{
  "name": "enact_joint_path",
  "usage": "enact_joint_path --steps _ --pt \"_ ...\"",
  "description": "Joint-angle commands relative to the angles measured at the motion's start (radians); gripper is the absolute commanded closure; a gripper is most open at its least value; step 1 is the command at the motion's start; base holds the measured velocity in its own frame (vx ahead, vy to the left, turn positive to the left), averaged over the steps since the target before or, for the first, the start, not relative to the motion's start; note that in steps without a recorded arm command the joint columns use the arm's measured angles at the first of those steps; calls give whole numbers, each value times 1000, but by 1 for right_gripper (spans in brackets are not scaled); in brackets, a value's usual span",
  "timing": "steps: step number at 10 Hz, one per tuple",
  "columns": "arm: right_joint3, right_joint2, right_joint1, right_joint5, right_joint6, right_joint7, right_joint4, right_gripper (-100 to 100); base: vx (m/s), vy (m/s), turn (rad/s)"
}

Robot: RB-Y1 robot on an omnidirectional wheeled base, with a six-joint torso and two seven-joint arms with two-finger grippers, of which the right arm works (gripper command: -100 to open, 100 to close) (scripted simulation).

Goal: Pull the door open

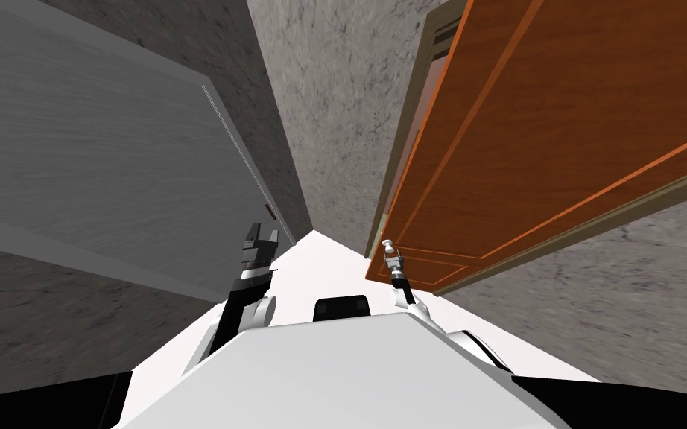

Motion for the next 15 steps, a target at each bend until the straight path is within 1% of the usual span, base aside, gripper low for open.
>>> enact_joint_path --steps 1,2,3,4,6,7,9,10,12,13,15 --pt "3 3 0 -9 4 -33 -5 -100 -66 -16 17" --pt "7 9 -4 -24 9 -71 -9 -100 -58 -12 23" --pt "11 15 -8 -39 14 -96 -12 -100 -76 -12 62" --pt "11 15 -8 -39 14 -110 -12 -100 -59 -12 21" --pt "19 28 -15 -69 25 -175 -19 -100 -68 -11 39" --pt "19 28 -15 -69 25 -186 -19 -100 -60 -11 22" --pt "27 40 -23 -97 34 -251 -26 -100 -71 -24 45" --pt "27 40 -23 -97 34 -259 -26 -100 -61 -18 16" --pt "35 51 -29 -124 43 -323 -33 -100 -63 -13 33" --pt "35 51 -29 -124 43 -328 -33 -100 -58 -16 19" --pt "42 61 -36 -148 52 -390 -39 -100 -67 -14 34"
